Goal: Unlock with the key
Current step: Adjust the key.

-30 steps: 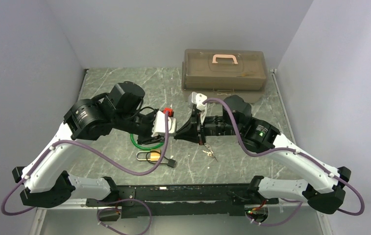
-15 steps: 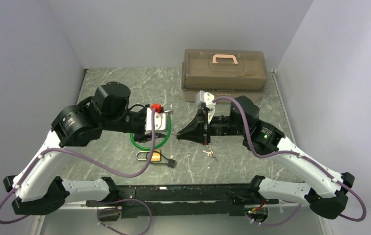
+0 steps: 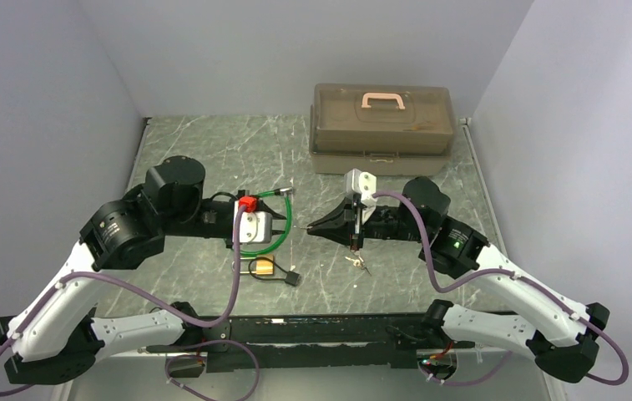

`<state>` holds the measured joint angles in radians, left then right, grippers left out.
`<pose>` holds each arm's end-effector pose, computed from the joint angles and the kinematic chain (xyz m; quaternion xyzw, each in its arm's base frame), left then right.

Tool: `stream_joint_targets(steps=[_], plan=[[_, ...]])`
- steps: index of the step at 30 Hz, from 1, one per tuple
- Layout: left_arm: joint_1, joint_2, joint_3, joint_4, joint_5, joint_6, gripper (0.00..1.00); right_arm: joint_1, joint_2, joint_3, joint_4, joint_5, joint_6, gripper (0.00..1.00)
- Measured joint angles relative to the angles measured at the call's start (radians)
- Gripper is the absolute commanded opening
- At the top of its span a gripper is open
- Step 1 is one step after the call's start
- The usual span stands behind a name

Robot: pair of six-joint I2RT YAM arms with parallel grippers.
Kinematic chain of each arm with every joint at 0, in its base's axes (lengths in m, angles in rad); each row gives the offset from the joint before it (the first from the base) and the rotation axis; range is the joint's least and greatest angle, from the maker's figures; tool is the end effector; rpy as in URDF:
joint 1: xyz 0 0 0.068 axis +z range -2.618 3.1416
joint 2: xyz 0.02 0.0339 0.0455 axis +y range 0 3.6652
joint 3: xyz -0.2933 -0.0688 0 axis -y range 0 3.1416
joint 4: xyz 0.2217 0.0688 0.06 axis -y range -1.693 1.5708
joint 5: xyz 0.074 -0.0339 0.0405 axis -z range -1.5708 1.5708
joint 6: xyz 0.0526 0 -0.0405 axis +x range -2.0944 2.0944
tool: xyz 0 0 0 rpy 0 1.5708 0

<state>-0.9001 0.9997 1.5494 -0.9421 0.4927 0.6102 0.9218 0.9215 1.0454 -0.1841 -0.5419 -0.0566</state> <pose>0.0615 -0.1176 0.4812 0.6513 0.4942 -0.2785 0.5040 0.0836 0.1551 0.4269 -0.4916 0.5330 0.4538 0.5180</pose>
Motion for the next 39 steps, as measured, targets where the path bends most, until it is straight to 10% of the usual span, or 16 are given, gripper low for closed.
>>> stream_joint_targets(steps=[6,39], plan=[[0.000,0.027,-0.001,0.016,0.042,0.000,0.45,0.001,0.013,0.001,0.030,-0.020,-0.005,0.00],[-0.037,0.029,-0.050,0.077,0.084,0.019,0.22,0.003,0.034,0.015,0.048,-0.046,0.015,0.00]])
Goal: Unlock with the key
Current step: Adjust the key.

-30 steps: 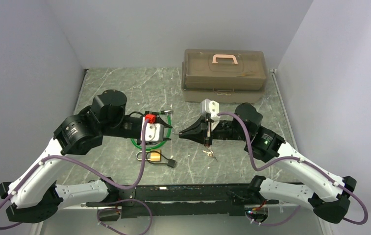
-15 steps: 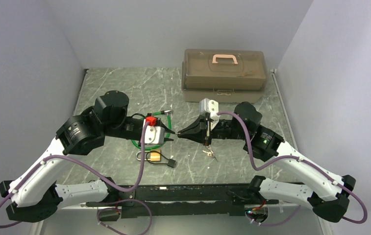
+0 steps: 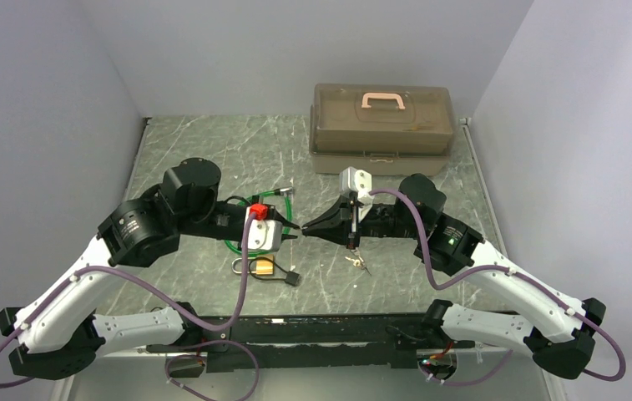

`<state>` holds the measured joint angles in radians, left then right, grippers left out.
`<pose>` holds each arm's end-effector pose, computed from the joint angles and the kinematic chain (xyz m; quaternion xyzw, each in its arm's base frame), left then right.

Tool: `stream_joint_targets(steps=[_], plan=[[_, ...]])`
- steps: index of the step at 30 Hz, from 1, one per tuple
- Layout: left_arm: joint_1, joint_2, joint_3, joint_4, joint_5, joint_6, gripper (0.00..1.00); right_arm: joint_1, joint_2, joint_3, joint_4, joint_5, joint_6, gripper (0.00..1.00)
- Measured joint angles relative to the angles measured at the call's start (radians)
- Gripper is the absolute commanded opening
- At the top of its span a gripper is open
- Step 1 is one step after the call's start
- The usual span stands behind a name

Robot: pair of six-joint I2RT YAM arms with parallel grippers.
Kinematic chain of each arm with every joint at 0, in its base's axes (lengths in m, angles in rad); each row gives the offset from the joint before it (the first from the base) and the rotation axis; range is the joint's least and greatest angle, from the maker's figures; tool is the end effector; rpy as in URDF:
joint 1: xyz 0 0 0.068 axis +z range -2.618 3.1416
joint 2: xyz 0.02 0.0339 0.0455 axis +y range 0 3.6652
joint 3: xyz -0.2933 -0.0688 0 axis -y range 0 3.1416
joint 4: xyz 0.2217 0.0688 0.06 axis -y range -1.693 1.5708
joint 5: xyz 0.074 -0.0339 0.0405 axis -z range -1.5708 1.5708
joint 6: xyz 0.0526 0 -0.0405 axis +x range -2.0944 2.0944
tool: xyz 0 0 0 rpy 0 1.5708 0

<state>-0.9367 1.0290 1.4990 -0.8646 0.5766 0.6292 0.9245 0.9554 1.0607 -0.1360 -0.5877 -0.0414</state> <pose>0.0647 -0.1364 0.4733 0.6745 0.4541 -0.3152 0.4894 0.0867 0.1633 0.4323 -0.4977 0.5149 0.4727 0.5136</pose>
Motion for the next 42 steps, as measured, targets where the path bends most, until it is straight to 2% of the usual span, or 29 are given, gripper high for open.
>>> stream_joint_targets(steps=[8,10,12,14,16,19,25,31,37,42], plan=[[-0.022,-0.013,-0.023,0.038,-0.068,0.018,0.06,0.000,0.000,0.000,0.003,0.001,0.018,0.00],[-0.027,-0.013,-0.023,0.039,-0.084,0.017,0.06,0.000,0.001,0.000,0.003,0.002,0.022,0.00],[-0.030,-0.013,-0.023,0.037,-0.094,0.018,0.13,0.000,0.004,0.000,0.003,0.002,0.024,0.00],[-0.033,-0.013,-0.023,0.031,-0.100,0.019,0.28,0.000,0.008,0.000,0.004,0.002,0.026,0.00],[-0.034,-0.011,-0.023,0.013,-0.105,0.025,0.36,0.000,0.011,0.000,0.021,-0.001,0.029,0.00],[-0.037,-0.006,-0.023,-0.023,-0.107,0.029,0.39,0.000,0.011,0.000,0.047,-0.007,0.040,0.00],[-0.040,-0.006,-0.023,-0.039,-0.122,0.037,0.33,0.001,0.013,0.001,0.058,-0.022,0.054,0.00],[-0.041,-0.008,-0.023,-0.038,-0.171,0.043,0.39,0.001,0.021,0.014,0.060,-0.024,0.060,0.00],[-0.042,-0.020,-0.019,-0.033,-0.219,0.061,0.51,0.001,0.032,0.022,0.061,-0.024,0.060,0.00],[-0.042,-0.019,0.018,-0.030,-0.228,0.066,0.49,0.002,0.035,0.022,0.061,-0.024,0.061,0.00]])
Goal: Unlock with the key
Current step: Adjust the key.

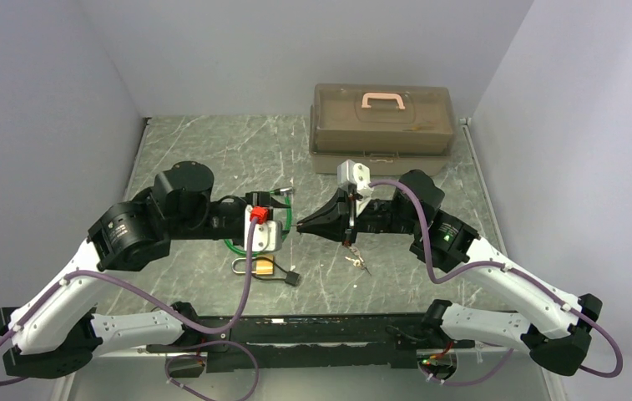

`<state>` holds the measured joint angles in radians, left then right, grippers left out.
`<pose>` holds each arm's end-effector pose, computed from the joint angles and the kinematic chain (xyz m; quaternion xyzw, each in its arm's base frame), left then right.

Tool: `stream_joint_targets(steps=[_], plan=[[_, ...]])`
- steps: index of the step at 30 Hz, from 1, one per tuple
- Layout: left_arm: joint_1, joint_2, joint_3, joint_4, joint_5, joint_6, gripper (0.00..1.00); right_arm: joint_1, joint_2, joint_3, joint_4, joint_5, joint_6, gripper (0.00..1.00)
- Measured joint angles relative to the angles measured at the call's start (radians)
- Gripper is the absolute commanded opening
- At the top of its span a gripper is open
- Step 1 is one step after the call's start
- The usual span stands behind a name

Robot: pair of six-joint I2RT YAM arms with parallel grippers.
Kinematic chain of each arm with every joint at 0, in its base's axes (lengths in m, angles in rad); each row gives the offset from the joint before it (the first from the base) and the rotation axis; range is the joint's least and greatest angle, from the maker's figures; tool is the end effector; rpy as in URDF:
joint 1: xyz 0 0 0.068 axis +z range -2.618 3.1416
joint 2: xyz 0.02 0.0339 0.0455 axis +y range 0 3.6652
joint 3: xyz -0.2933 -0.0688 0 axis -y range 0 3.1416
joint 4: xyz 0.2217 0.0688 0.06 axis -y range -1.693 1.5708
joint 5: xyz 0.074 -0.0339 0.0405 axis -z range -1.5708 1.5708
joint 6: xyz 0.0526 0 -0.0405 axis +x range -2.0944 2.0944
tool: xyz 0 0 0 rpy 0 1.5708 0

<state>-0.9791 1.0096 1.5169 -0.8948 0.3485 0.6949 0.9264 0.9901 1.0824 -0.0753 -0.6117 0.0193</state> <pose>0.0648 -0.1286 0.4753 0.6718 0.4756 -0.2202 0.5234 0.0908 0.1711 0.4409 -0.4859 0.5069 0.4976 0.5092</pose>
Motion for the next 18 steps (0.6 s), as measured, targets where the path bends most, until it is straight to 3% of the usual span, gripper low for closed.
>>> stream_joint_targets(steps=[18], plan=[[-0.006,0.000,0.024,0.000,0.081,-0.025,0.22,0.000,0.005,0.000,0.005,0.004,0.039,0.00]])
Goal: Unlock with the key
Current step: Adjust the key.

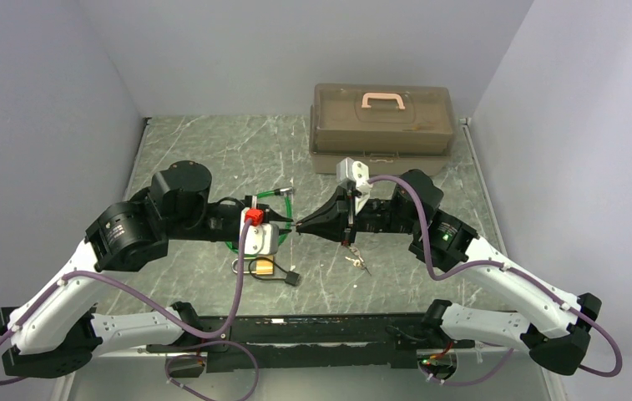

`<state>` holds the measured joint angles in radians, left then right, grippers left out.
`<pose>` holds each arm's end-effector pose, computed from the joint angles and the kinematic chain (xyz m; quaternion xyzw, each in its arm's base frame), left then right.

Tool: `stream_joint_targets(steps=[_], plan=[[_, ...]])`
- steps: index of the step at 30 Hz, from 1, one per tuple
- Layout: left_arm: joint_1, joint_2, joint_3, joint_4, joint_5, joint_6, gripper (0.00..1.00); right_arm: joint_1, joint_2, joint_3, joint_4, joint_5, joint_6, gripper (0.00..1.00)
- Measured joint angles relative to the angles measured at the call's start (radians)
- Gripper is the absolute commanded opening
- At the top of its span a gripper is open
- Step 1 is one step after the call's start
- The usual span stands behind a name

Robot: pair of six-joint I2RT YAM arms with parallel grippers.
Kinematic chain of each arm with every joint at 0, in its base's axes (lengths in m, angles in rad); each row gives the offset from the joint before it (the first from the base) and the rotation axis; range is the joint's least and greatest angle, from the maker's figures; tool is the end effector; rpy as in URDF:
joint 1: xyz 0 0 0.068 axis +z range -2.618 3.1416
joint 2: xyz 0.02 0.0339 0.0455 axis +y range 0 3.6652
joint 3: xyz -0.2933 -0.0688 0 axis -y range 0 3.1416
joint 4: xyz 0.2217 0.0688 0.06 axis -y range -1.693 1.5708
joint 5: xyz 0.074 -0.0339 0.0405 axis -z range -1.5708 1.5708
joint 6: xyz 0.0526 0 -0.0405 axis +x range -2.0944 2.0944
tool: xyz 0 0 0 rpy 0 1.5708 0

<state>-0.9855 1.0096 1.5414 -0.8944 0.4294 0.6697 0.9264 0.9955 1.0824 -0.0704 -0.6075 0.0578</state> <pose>0.0582 -0.1275 0.4827 0.6740 0.4550 -0.2604 0.5205 0.0921 0.1725 0.4405 -0.4750 0.5173 0.5063 0.5005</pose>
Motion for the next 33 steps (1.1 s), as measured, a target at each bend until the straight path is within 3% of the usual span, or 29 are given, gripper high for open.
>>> stream_joint_targets(steps=[3,7,12,28,33], plan=[[0.000,0.000,-0.004,0.003,0.000,0.000,0.20,0.000,0.001,0.000,0.008,0.000,0.006,0.00],[-0.001,0.000,-0.022,0.014,0.000,0.001,0.25,0.000,0.002,0.000,0.019,0.000,0.011,0.00],[-0.001,0.000,-0.032,0.016,-0.002,0.000,0.20,0.000,0.006,0.000,0.021,-0.004,0.018,0.00],[-0.001,-0.003,-0.032,0.037,-0.060,0.000,0.35,0.004,0.008,0.001,0.027,-0.004,0.018,0.00],[-0.001,-0.013,-0.032,0.047,-0.069,-0.001,0.25,0.005,0.019,0.009,0.027,-0.004,0.018,0.00]])
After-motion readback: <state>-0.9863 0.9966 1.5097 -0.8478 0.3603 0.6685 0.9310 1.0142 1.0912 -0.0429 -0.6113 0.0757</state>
